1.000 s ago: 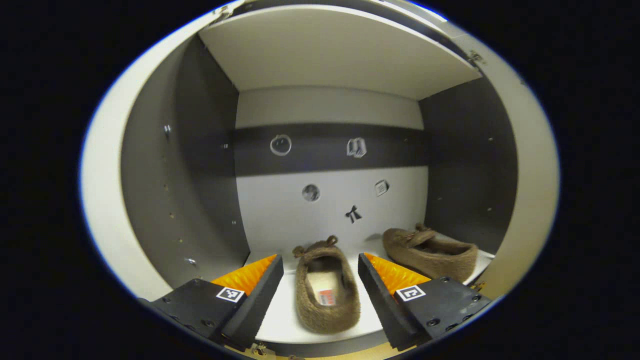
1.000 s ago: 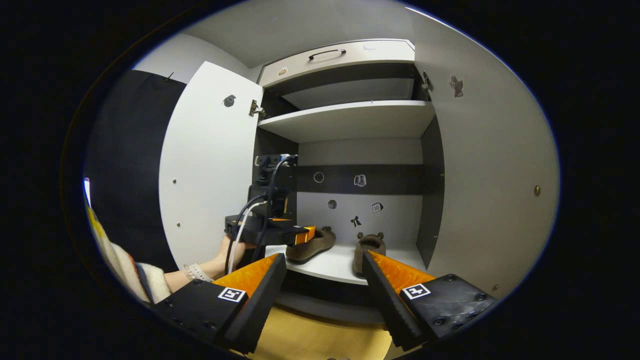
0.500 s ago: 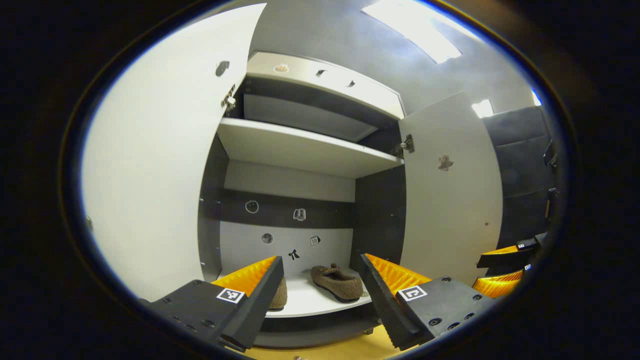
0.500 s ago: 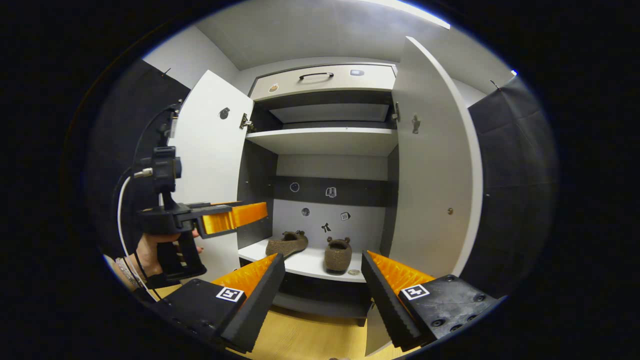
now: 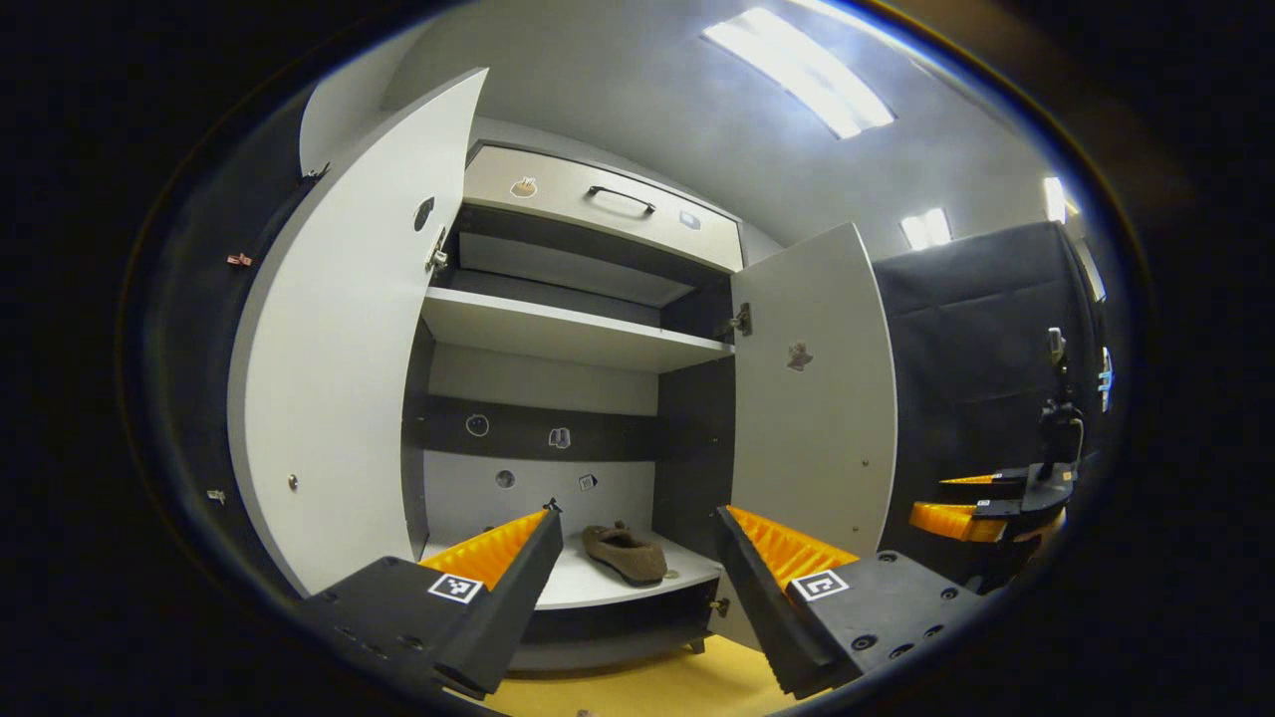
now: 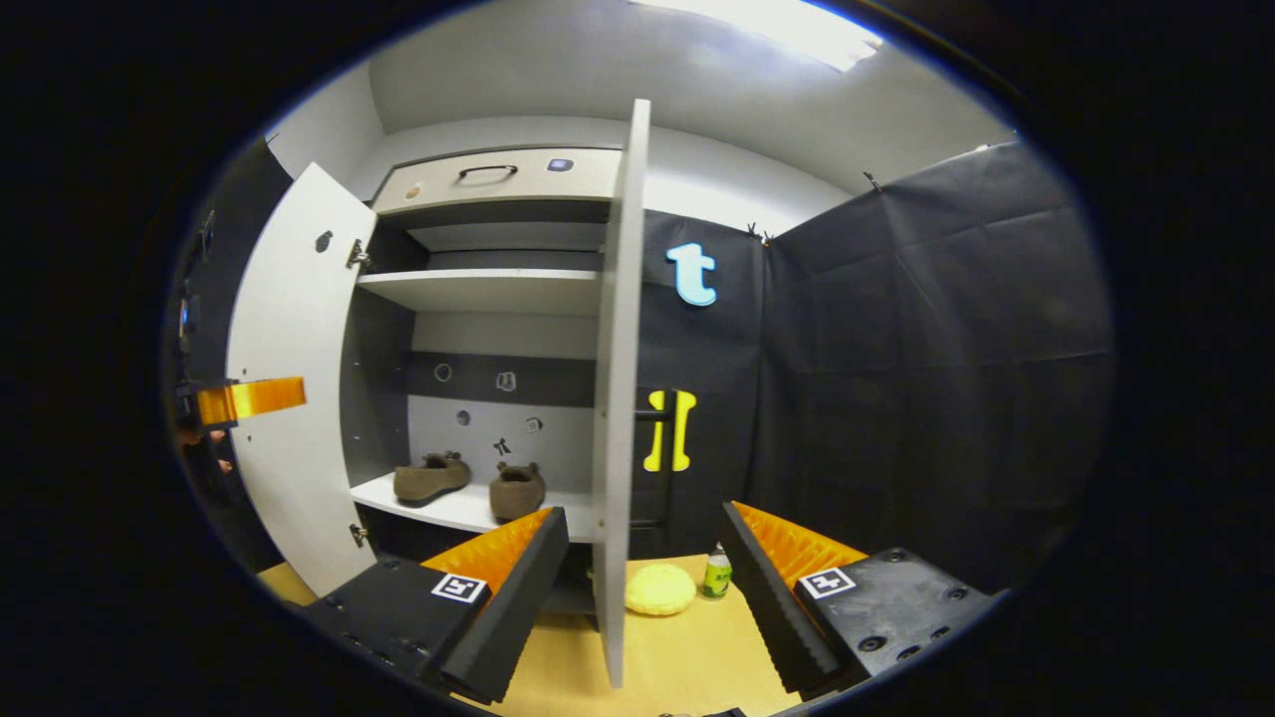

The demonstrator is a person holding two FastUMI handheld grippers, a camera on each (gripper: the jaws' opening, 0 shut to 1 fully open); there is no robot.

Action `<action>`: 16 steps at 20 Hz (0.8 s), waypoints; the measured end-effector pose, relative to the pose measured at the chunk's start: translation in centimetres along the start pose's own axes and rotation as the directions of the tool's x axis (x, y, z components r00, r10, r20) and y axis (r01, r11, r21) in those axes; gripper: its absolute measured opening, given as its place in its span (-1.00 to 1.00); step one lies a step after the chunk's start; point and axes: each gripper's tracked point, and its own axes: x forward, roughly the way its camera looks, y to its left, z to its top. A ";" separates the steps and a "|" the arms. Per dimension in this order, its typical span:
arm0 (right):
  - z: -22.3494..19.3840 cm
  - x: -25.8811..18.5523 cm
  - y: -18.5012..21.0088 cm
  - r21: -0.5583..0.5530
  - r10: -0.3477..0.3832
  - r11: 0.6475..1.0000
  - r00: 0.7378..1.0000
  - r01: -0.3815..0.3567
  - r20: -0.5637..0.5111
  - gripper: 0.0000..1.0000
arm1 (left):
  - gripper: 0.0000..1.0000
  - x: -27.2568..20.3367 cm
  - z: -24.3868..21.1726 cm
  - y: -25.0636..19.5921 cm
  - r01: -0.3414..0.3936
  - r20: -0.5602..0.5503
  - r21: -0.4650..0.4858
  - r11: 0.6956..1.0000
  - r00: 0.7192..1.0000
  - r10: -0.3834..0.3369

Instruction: Grab one shoe with the right hand and put it into the shoe cabinet, grab the other shoe with the left hand and put it into the shoe cabinet; then close the right door with the right hand and the left door with the left hand.

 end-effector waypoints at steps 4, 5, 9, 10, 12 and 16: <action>-0.6 3.3 -2.8 0.016 0.032 0.999 0.999 -0.031 -0.012 0.95 | 0.92 -1.2 0.4 0.4 -0.062 0.002 -0.025 0.998 0.998 0.062; -0.9 4.2 -3.0 0.026 0.049 0.998 0.999 -0.048 -0.022 0.96 | 0.93 -1.6 0.5 0.5 -0.078 0.001 -0.036 0.996 0.997 0.078; -1.5 6.0 -2.3 0.078 0.147 0.986 0.989 -0.144 -0.031 0.95 | 0.93 -3.1 0.2 1.5 -0.161 -0.021 -0.041 0.986 0.987 0.161; -1.7 6.1 -1.9 0.078 0.171 0.983 0.985 -0.168 -0.029 0.95 | 0.92 -3.3 0.2 1.7 -0.183 -0.027 -0.038 0.982 0.983 0.182; -2.4 6.1 -1.2 0.071 0.225 0.973 0.973 -0.221 -0.043 0.95 | 0.89 -4.1 -0.1 2.3 -0.218 -0.038 -0.038 0.975 0.976 0.216; -2.5 6.0 -0.2 0.064 0.250 0.967 0.967 -0.246 -0.053 0.91 | 0.89 -5.3 -0.6 3.2 -0.259 -0.063 -0.029 0.965 0.964 0.257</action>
